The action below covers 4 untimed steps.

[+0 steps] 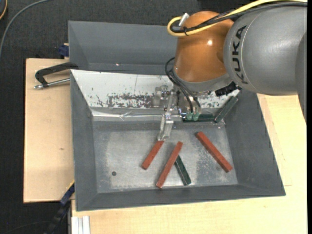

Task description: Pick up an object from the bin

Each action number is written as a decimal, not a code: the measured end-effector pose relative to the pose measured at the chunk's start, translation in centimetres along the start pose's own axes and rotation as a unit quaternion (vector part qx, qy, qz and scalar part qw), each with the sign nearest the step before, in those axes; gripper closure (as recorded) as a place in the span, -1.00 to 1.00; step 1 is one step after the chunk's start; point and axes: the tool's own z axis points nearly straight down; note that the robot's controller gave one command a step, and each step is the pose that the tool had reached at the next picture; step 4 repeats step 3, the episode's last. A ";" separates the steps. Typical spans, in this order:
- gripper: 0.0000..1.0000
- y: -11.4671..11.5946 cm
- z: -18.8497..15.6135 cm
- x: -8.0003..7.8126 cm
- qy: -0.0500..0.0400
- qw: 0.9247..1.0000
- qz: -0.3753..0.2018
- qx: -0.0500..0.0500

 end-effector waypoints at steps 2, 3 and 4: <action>1.00 -2.0 12.6 3.2 0.001 0.993 -0.117 0.000; 1.00 -4.0 -7.2 9.1 -0.001 0.966 -0.260 0.001; 1.00 -4.0 -7.2 9.1 -0.001 0.966 -0.260 0.001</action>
Offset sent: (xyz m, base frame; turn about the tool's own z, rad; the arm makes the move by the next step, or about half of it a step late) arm -0.0324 -0.0203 -0.1264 -0.2358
